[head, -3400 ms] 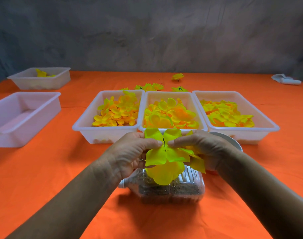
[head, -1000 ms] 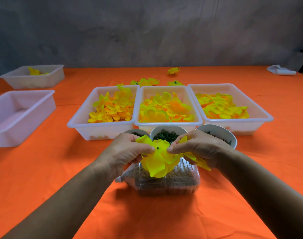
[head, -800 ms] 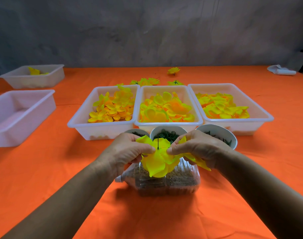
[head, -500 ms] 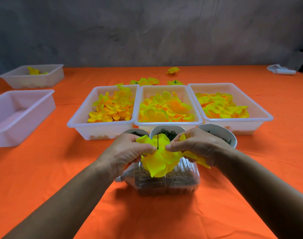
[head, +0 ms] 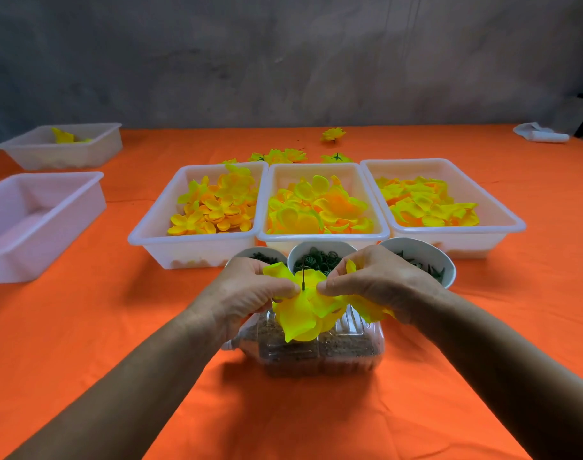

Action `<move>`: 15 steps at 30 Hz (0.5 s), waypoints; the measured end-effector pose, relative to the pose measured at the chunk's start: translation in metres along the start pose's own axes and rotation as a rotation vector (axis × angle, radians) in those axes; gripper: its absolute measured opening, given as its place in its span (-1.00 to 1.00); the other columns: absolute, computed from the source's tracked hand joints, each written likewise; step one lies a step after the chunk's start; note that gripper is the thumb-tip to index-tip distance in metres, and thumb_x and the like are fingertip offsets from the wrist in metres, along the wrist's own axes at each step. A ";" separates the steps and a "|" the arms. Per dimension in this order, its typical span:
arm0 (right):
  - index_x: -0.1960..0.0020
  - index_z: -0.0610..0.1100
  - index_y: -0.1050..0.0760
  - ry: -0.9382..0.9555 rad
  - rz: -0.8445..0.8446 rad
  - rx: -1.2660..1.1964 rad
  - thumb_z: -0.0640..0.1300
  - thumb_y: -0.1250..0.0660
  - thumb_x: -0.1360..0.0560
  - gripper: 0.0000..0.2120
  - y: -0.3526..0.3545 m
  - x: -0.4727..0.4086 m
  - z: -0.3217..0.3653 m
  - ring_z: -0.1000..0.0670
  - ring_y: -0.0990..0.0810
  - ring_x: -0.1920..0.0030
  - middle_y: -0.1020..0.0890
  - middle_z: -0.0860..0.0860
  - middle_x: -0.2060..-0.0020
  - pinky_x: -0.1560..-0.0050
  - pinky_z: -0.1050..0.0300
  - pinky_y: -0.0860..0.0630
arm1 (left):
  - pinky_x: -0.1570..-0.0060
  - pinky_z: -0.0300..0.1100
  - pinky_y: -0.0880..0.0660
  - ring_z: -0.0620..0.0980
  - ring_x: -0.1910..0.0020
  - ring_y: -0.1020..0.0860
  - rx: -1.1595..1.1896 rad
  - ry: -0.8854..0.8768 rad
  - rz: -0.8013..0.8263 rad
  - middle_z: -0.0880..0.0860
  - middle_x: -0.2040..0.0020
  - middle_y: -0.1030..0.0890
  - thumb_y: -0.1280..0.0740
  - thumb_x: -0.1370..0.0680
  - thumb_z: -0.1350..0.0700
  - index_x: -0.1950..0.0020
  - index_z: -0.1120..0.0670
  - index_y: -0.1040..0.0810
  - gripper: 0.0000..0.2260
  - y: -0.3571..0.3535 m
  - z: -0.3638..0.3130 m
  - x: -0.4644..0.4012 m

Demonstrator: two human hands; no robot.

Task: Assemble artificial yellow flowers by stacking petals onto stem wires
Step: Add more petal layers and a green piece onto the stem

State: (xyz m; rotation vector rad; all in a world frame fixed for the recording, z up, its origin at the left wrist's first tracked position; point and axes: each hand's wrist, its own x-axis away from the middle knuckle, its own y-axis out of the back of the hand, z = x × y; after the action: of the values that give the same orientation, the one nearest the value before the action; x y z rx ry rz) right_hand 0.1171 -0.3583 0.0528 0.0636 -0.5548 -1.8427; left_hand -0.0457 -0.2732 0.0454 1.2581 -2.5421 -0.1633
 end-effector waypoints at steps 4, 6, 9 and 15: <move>0.38 -0.11 -0.52 0.013 -0.040 0.076 -0.09 -0.57 -0.27 -0.77 -0.003 0.002 0.000 0.14 -0.40 0.58 -0.46 0.06 0.58 0.51 0.33 -0.29 | 0.49 -0.36 -0.34 -0.23 0.60 -0.40 -0.016 0.009 0.008 -0.08 0.57 -0.50 -0.44 -0.41 0.28 0.41 0.06 -0.54 -0.77 0.000 0.000 -0.001; 0.38 -0.10 -0.52 0.019 -0.051 0.104 -0.08 -0.57 -0.26 -0.76 -0.003 0.001 0.000 0.14 -0.35 0.58 -0.41 0.09 0.60 0.50 0.31 -0.25 | 0.50 -0.38 -0.34 -0.23 0.60 -0.41 -0.018 0.007 0.011 -0.09 0.57 -0.50 -0.44 -0.41 0.28 0.39 0.07 -0.54 -0.78 0.000 0.000 -0.001; 0.36 -0.10 -0.55 0.024 -0.053 0.142 -0.08 -0.58 -0.25 -0.78 -0.002 0.002 0.000 0.14 -0.40 0.56 -0.47 0.05 0.54 0.50 0.34 -0.29 | 0.52 -0.40 -0.34 -0.24 0.60 -0.41 -0.018 0.010 0.011 -0.09 0.57 -0.51 -0.44 -0.41 0.29 0.38 0.09 -0.55 -0.79 0.000 0.001 -0.002; 0.35 -0.12 -0.56 0.002 -0.035 0.111 -0.14 -0.58 -0.26 -0.81 -0.003 0.001 -0.001 0.14 -0.48 0.56 -0.55 0.02 0.53 0.51 0.36 -0.40 | 0.43 -0.29 -0.34 -0.13 0.53 -0.40 -0.010 0.058 0.025 -0.02 0.52 -0.50 -0.46 -0.39 0.27 0.38 0.10 -0.54 -0.81 0.002 0.002 -0.005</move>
State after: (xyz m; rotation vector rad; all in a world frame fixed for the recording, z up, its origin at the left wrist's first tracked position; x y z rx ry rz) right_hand 0.1146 -0.3589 0.0513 0.1504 -0.6583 -1.8450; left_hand -0.0454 -0.2680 0.0429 1.2084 -2.5038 -0.1326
